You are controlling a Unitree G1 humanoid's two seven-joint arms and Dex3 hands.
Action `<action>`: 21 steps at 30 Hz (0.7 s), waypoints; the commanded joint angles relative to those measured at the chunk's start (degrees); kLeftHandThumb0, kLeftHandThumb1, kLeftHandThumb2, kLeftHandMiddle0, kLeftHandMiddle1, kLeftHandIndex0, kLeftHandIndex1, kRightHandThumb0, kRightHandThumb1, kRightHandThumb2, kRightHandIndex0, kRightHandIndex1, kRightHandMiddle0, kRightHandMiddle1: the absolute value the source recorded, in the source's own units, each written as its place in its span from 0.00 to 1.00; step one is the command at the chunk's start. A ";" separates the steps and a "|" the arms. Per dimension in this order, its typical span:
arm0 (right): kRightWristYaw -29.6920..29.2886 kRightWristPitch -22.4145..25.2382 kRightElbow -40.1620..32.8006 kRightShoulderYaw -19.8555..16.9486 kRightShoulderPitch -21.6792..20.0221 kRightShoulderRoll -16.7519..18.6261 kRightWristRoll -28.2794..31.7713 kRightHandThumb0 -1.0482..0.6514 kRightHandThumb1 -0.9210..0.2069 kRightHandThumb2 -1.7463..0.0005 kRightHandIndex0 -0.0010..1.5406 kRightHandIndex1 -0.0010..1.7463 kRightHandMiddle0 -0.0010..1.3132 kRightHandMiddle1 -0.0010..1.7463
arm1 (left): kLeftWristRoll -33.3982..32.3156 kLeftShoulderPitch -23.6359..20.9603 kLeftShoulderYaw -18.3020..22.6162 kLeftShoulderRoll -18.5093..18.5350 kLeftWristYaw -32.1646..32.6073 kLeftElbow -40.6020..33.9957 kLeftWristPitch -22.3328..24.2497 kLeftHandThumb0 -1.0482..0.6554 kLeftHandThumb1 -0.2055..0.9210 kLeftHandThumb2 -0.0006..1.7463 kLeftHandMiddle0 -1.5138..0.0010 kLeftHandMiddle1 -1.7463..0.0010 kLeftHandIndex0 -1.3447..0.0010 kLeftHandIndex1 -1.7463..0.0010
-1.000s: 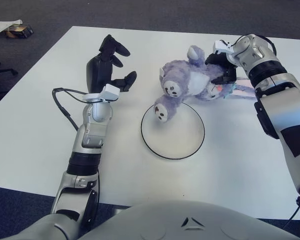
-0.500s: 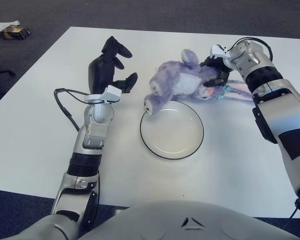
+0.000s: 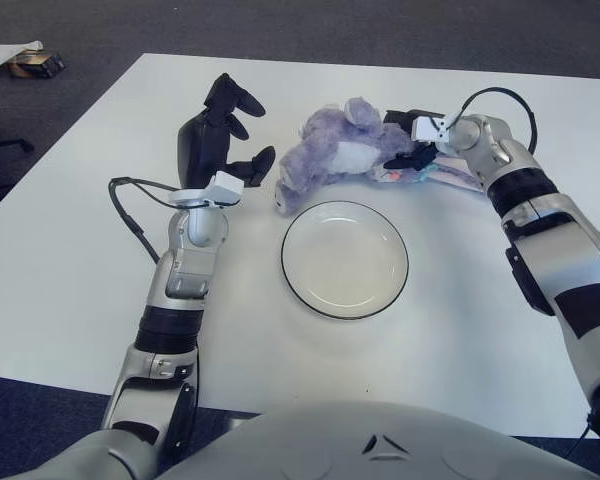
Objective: Put the doll into the plate.
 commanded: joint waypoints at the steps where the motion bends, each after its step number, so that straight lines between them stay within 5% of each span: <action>1: -1.50 -1.32 -1.98 0.28 2.25 -1.11 -0.99 0.04 0.02 0.79 0.00 0.51 0.00 0.45 | 0.22 0.09 -0.21 0.57 -0.19 -0.36 -0.58 0.61 0.39 0.80 0.50 0.06 0.70 0.00; 21: -4.78 -0.63 -5.28 0.45 5.31 -1.01 -1.54 0.00 0.03 0.83 0.00 0.13 0.00 0.31 | 0.12 0.24 -0.34 1.30 -0.91 0.22 -1.50 0.61 0.39 0.81 0.51 0.03 0.70 0.00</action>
